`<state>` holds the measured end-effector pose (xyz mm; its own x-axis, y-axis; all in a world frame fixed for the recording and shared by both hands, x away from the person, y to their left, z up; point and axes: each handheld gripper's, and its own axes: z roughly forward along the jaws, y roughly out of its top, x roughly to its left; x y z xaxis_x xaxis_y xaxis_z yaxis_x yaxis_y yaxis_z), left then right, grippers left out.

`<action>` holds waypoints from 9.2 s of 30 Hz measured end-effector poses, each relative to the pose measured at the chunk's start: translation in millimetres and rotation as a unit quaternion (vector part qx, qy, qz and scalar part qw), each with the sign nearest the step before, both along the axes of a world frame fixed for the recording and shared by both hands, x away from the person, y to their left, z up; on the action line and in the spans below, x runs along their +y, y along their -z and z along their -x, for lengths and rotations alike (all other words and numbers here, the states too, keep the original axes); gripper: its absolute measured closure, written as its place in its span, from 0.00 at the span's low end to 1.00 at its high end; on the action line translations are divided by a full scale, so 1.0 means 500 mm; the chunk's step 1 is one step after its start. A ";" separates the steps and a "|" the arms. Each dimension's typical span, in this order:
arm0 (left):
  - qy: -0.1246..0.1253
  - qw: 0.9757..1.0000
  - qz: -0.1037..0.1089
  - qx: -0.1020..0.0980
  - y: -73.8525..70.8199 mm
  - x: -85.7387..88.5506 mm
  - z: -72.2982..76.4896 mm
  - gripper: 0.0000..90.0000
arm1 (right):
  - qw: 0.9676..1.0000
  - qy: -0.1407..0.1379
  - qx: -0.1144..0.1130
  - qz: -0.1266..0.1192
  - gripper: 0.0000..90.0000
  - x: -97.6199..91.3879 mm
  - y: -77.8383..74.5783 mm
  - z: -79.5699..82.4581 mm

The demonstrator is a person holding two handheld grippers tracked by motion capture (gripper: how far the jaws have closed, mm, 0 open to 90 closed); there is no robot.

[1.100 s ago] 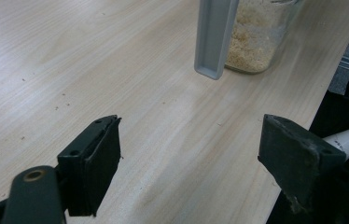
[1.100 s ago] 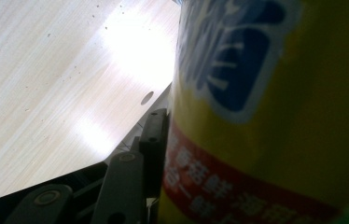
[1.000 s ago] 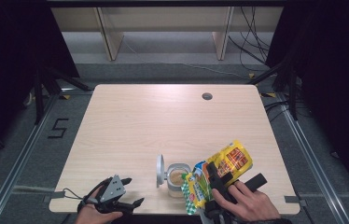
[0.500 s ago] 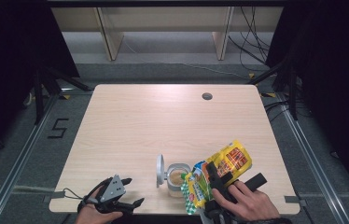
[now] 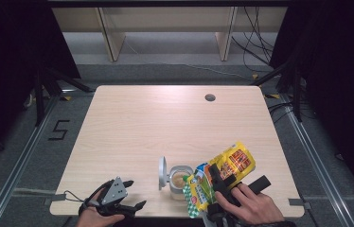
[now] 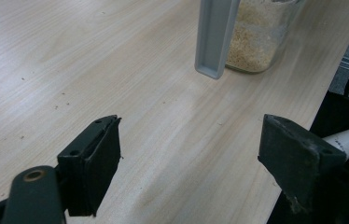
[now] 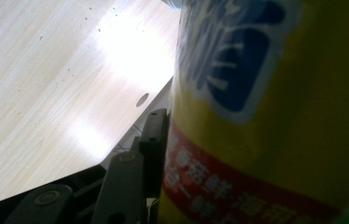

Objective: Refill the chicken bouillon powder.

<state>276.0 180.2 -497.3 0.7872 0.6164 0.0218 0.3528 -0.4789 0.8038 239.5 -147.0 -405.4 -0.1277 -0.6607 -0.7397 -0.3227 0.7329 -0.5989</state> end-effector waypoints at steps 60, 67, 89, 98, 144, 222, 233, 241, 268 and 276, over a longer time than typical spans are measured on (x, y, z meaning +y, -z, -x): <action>0.007 1.000 -0.009 0.002 -0.004 0.004 -0.001 0.22 | 1.000 -0.010 0.012 0.002 0.72 0.000 0.005 -0.004; 0.004 1.000 0.003 0.005 -0.002 0.000 0.001 0.23 | 1.000 -0.003 0.010 -0.008 0.72 0.001 0.009 -0.002; 0.007 1.000 -0.009 0.002 -0.003 0.004 -0.001 0.23 | 1.000 0.001 0.010 0.002 0.72 -0.005 0.003 -0.007; 0.007 1.000 -0.011 0.000 -0.003 0.004 -0.001 0.23 | 1.000 0.003 0.011 -0.004 0.72 -0.009 0.000 -0.007; 0.007 1.000 -0.009 0.001 -0.003 0.004 -0.001 0.23 | 1.000 0.006 0.019 -0.021 0.72 -0.011 0.005 -0.008; -0.001 1.000 -0.017 -0.012 0.000 0.002 -0.001 0.23 | 0.953 0.004 0.171 -0.250 0.79 -0.094 0.037 -0.059; 0.006 1.000 -0.009 -0.005 -0.001 0.001 0.001 0.23 | 0.892 0.020 0.246 -0.378 0.86 -0.130 0.058 -0.089; 0.006 1.000 -0.009 -0.004 -0.001 0.001 0.001 0.23 | 0.846 0.015 0.279 -0.453 0.87 -0.157 0.069 -0.117; 0.009 1.000 -0.007 -0.006 0.003 -0.002 -0.001 0.23 | 0.654 0.063 0.311 -0.687 0.91 -0.200 0.110 -0.225; 0.005 1.000 -0.007 -0.012 0.002 -0.002 -0.001 0.23 | 0.632 0.060 0.317 -0.705 0.92 -0.192 0.121 -0.248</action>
